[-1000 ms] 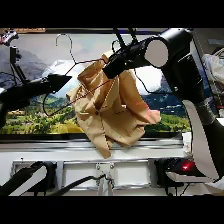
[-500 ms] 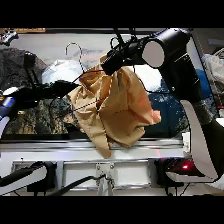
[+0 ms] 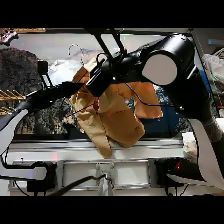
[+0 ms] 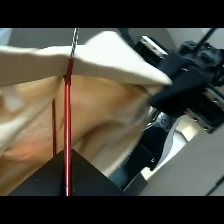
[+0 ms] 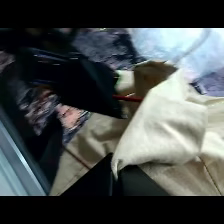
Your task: Fold the clothes and pants, and hang the long-sleeved shirts on hangers.
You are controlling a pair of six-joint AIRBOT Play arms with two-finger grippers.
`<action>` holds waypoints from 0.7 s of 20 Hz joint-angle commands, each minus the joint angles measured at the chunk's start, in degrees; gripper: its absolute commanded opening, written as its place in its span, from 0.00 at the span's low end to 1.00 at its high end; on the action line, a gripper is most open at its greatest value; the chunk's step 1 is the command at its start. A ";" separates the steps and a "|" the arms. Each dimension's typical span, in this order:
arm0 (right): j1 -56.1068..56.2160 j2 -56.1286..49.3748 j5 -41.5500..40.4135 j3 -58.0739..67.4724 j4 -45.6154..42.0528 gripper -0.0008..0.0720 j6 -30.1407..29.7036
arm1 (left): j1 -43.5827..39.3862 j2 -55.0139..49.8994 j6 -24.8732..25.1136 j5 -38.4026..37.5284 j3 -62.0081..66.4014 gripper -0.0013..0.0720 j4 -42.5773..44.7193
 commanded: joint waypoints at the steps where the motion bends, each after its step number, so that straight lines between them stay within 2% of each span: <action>1: 1.64 0.52 2.56 0.04 2.51 0.06 1.11 | -2.08 -1.68 4.00 -3.85 0.15 0.03 -2.67; 2: 1.66 0.55 3.85 0.04 2.86 0.06 1.14 | -2.29 -1.66 4.55 -6.40 0.15 0.03 -4.09; 5: 1.64 0.57 8.57 0.04 2.60 0.08 1.14 | -2.21 -0.76 4.09 -6.80 0.15 0.03 -5.64; 7: 1.64 0.57 10.64 0.04 2.05 0.36 1.11 | -2.21 0.02 4.02 -6.80 0.15 0.03 -5.64; 8: 1.64 0.57 10.93 0.04 2.01 0.41 0.57 | -2.43 0.48 4.02 -6.80 0.15 0.03 -5.64; 11: 1.64 1.01 10.54 0.61 0.13 0.41 -1.20 | -3.34 1.68 4.04 -6.80 0.15 0.03 -5.66; 14: 1.64 4.28 7.23 4.79 -4.28 0.41 -7.54 | -3.76 1.90 3.85 -6.80 0.15 0.03 -5.44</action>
